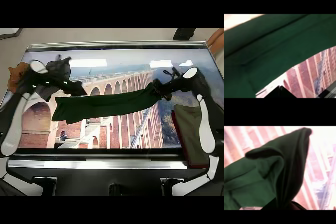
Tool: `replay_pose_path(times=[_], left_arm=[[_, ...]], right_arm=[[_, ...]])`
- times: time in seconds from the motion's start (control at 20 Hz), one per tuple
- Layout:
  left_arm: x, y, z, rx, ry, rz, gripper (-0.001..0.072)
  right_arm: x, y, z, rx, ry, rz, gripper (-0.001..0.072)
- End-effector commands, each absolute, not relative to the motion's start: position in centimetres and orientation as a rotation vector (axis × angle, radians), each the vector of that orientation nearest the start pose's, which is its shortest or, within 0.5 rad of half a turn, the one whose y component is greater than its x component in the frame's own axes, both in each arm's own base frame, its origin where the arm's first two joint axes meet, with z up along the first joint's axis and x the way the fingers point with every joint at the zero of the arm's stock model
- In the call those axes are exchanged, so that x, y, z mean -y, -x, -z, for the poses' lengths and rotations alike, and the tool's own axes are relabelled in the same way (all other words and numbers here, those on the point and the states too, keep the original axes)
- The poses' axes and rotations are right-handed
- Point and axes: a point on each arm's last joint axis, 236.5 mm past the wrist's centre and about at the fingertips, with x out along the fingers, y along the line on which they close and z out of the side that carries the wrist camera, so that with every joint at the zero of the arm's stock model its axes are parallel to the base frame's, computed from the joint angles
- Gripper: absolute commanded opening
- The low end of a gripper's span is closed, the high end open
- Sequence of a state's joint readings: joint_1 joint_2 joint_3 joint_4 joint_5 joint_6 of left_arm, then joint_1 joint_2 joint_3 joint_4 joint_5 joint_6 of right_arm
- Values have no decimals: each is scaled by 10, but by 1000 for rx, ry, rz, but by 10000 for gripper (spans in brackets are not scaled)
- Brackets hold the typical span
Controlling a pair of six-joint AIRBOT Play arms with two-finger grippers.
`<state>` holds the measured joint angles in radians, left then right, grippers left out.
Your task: Fold the shirts.
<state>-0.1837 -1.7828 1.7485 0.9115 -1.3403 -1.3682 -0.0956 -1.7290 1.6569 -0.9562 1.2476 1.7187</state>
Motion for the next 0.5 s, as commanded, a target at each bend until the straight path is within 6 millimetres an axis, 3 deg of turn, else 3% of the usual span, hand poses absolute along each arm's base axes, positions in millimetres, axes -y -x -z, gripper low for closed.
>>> replay_pose_path(times=[0.0, 0.15, 0.25, 0.45], left_arm=[[316, -432, 13, -1330, 288, 759, 38], [357, -414, 43, -1369, 336, 767, 38], [379, -405, 50, -1406, 424, 793, 38], [430, -393, 63, -1436, 629, 822, 38]], right_arm=[[-111, -469, -91, -1227, -650, -302, 32], [-135, -435, -144, -1181, -573, -388, 32], [-140, -414, -170, -1154, -544, -411, 33], [-132, -383, -189, -1171, -502, -385, 34]])
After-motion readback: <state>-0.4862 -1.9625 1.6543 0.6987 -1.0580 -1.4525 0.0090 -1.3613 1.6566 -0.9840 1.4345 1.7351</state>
